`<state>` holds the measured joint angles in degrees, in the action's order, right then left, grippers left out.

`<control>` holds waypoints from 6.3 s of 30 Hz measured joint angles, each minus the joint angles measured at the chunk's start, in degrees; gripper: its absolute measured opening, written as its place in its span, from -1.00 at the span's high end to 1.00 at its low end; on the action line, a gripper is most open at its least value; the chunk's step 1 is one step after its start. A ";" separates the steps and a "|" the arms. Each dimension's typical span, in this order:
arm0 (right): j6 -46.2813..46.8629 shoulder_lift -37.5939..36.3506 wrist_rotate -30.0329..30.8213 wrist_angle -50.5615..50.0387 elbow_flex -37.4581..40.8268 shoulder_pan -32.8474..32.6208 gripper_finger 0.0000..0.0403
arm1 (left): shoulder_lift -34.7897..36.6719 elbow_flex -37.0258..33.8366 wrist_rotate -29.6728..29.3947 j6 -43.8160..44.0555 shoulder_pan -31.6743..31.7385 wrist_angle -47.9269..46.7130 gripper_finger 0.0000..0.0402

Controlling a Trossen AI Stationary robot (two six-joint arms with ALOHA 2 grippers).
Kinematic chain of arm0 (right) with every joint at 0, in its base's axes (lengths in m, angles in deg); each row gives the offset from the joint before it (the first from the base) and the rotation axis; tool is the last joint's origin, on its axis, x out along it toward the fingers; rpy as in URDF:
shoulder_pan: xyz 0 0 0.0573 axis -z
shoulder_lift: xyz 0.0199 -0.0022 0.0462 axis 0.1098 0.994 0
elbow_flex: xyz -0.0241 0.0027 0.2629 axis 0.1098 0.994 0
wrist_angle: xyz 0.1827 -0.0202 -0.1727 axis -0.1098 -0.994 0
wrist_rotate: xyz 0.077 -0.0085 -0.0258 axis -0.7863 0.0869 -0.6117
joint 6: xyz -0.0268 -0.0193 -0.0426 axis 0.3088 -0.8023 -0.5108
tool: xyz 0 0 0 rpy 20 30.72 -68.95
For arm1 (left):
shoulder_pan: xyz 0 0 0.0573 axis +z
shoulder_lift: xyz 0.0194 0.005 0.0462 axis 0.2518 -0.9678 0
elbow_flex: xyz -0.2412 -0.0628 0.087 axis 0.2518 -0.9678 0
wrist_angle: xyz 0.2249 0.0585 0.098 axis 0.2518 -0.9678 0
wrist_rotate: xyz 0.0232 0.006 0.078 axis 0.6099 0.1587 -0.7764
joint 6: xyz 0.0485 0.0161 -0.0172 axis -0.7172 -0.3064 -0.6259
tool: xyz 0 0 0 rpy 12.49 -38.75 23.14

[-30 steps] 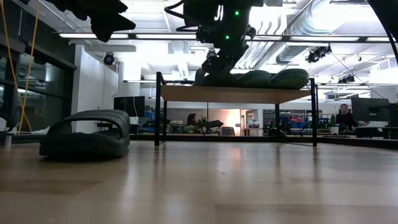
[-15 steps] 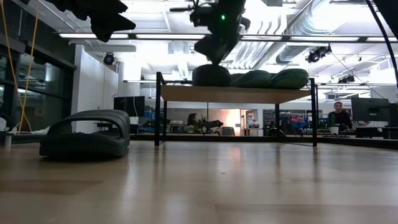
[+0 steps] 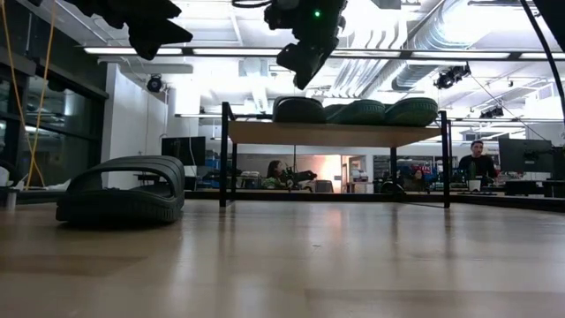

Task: Pick and place slides into the shelf
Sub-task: Put the dark green slipper on the shelf

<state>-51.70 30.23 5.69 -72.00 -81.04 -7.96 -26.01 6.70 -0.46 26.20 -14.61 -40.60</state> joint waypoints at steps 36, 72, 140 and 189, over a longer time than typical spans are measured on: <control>-31.45 0.02 -37.79 30.91 -0.02 12.92 0.10 | 0.00 0.01 0.00 -0.55 0.00 -1.31 -0.04; -22.95 -0.15 -28.99 15.57 -0.31 17.22 0.10 | 0.00 -0.01 -0.02 -0.52 0.02 -1.27 -0.04; -16.78 -1.01 -44.87 11.06 -6.38 8.03 0.10 | 0.02 -0.01 -0.02 -0.48 0.00 -1.49 -0.04; -6.95 4.35 -34.32 9.82 -5.93 -13.09 0.10 | 0.02 -3.50 3.79 4.09 6.31 -15.85 -0.04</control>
<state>-58.66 34.58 -28.63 -62.17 -86.97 -21.04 -25.99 3.20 3.34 30.29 -8.31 -56.45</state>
